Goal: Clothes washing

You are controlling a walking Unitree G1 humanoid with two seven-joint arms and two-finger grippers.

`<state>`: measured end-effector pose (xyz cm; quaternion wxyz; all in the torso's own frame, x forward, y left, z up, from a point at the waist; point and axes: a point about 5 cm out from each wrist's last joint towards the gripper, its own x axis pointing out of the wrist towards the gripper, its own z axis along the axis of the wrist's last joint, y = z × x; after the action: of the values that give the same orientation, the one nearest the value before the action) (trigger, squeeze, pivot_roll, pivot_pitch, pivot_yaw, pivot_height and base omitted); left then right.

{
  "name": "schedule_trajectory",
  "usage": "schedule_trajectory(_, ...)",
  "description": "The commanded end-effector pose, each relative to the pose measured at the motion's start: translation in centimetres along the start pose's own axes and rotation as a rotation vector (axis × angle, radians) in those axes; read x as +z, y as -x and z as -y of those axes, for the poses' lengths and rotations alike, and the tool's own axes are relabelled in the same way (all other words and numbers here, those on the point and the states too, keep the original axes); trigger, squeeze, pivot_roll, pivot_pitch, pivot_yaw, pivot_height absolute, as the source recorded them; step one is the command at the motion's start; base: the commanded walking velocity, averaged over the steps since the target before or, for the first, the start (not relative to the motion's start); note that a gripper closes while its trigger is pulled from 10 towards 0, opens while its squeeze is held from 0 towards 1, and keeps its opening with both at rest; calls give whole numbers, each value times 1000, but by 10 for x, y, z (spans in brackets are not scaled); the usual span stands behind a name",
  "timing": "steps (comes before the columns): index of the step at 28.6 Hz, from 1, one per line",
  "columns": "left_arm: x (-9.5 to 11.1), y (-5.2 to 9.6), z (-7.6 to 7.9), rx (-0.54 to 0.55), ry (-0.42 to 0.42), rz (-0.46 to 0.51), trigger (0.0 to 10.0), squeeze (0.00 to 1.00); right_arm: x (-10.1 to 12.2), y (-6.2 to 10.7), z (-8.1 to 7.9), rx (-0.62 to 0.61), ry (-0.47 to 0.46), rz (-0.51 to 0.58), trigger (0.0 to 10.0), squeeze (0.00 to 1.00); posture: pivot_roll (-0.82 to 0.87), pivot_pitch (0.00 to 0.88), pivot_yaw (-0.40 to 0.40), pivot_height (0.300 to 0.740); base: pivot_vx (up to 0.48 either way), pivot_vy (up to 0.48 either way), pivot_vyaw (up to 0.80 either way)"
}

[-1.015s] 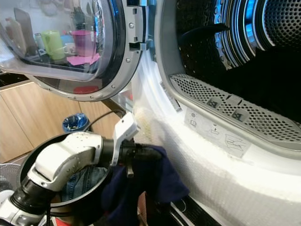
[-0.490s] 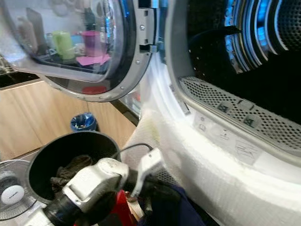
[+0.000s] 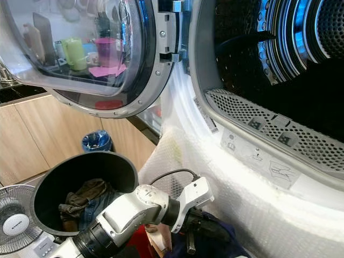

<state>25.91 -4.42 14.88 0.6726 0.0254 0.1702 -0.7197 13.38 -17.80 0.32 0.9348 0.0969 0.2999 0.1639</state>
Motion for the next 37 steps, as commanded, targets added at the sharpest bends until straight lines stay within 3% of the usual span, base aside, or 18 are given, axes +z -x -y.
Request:
schedule_trajectory(1,13,-4,1,-12,-43,17,0,0,2,-2,0,-18,-40,12,10000,78,163,6,-20,740,0,0,0)
schedule_trajectory(2,17,-6,0,-8,-44,30,0,0,1,-8,-1,-24,-99,31,10000,0,163,6,-20,740,0,0,0)
schedule_trajectory(5,20,-6,0,-6,-45,40,0,0,2,-12,-2,-20,-157,58,10000,0,166,12,-20,740,0,0,0)
schedule_trajectory(7,22,-6,0,-3,-43,49,0,0,6,-17,-6,22,-244,116,10000,0,166,12,-20,740,0,0,0)
schedule_trajectory(12,24,-6,-1,4,-40,55,0,0,12,-26,-9,28,-309,170,10000,0,178,11,-15,740,0,0,0)
schedule_trajectory(15,26,-5,-2,8,-39,61,0,0,17,-31,-19,76,-313,202,10000,0,182,12,-16,740,0,0,0)
schedule_trajectory(17,27,-4,-3,15,-34,63,0,0,25,-35,-21,138,-488,314,10000,0,177,10,-9,740,0,0,0)
schedule_trajectory(19,27,-4,-3,17,-33,64,0,0,27,-35,-21,148,-497,328,10000,0,177,10,-9,740,0,0,0)
schedule_trajectory(21,28,-3,-4,16,-36,66,0,0,15,-40,-21,105,-402,243,10000,0,179,10,-7,740,0,0,0)
schedule_trajectory(23,29,-3,-4,16,-37,68,0,0,9,-42,-21,94,-383,208,10000,0,179,10,-7,740,0,0,0)
schedule_trajectory(24,30,-3,-4,16,-38,70,0,0,5,-43,-21,106,-443,237,0,0,188,6,-7,740,0,0,0)
schedule_trajectory(32,32,-1,-6,23,-33,78,0,0,2,-43,-9,7,-501,283,0,0,188,3,-5,740,0,0,0)
schedule_trajectory(37,33,-2,-4,9,-36,80,0,0,8,-45,-7,16,-512,330,0,0,186,0,-2,740,0,0,0)
